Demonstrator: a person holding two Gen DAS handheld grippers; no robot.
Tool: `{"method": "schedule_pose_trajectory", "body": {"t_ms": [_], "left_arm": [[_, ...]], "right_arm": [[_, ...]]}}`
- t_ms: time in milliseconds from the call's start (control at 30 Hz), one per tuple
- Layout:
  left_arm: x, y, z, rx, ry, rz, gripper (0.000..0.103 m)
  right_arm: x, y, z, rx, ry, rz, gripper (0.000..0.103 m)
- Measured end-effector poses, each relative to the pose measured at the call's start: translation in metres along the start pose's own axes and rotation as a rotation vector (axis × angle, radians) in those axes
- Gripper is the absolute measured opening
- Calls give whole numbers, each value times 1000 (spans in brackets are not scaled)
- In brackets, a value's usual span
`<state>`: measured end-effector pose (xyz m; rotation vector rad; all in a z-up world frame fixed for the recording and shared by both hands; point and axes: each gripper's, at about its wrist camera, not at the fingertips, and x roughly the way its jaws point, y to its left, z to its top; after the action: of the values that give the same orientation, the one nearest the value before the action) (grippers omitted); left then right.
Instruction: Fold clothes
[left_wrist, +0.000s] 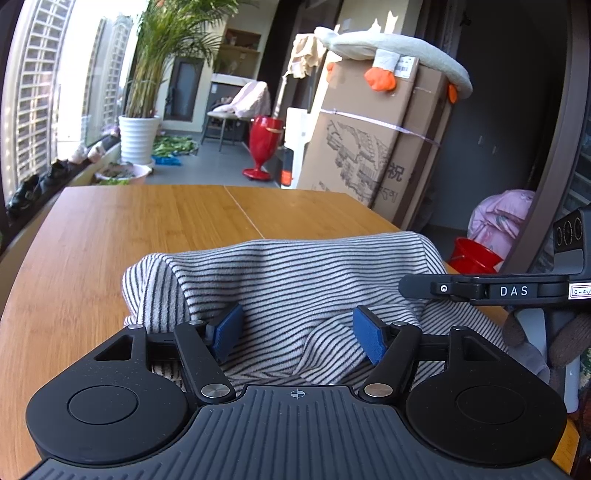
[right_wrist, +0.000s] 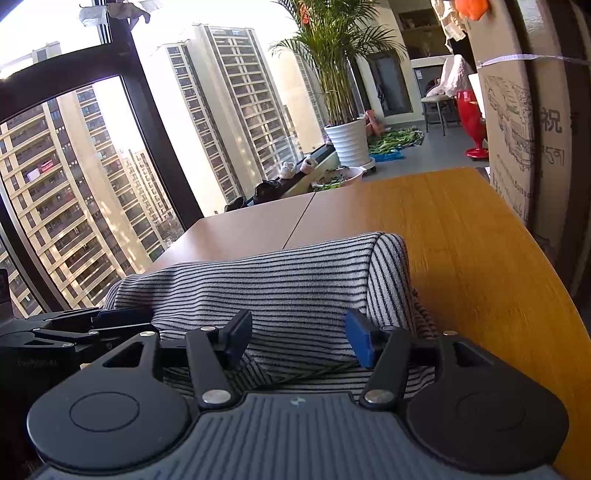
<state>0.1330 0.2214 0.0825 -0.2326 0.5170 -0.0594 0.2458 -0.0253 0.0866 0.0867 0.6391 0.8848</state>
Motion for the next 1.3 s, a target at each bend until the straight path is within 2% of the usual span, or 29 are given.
{"method": "schedule_pose_trajectory", "body": {"t_ms": [100, 133, 200, 267, 333, 400, 467, 500, 700, 767, 833, 933, 1033, 1167, 1300], "left_arm": [[-6, -1, 1, -18, -25, -7, 74], [-12, -1, 3, -44, -47, -30, 82], [-26, -2, 10, -76, -100, -59, 90], [-42, -4, 19, -83, -164, -59, 92], [-54, -4, 28, -56, -214, -6, 94], [-55, 6, 36, -57, -205, 66, 94], [-49, 23, 41, -104, -164, 123, 94], [-43, 34, 43, -142, -130, 132, 94], [-6, 41, 39, -136, 5, 171, 93], [3, 40, 36, -107, 42, 195, 81], [6, 34, 31, -44, 63, 227, 81], [3, 32, 26, -27, 72, 222, 83], [0, 35, 23, -32, 72, 213, 87], [-6, 44, 17, -52, 67, 196, 91], [-25, 55, 23, -81, 6, 173, 91]], "right_arm": [[0, 1, -3, 1, -1, 0, 57], [0, 1, -3, 1, -2, 0, 57], [0, 1, -4, 1, -2, 3, 60], [0, 2, -4, -2, 0, 3, 61], [0, 2, -4, -5, 1, 3, 61], [-1, 2, -4, -5, 0, 4, 62], [-1, 2, -4, -4, 0, 5, 62], [-2, 2, -5, -4, -1, 5, 62], [-1, 6, -2, -24, 17, 7, 65], [-5, 14, 8, -97, 21, 46, 65], [-15, 26, 21, -198, 2, 116, 65], [-18, 50, 45, -376, -6, 168, 79], [9, 70, 62, -506, 75, 184, 79], [60, 92, 59, -697, 209, 150, 80], [87, 104, 59, -725, 278, 233, 80]]}}
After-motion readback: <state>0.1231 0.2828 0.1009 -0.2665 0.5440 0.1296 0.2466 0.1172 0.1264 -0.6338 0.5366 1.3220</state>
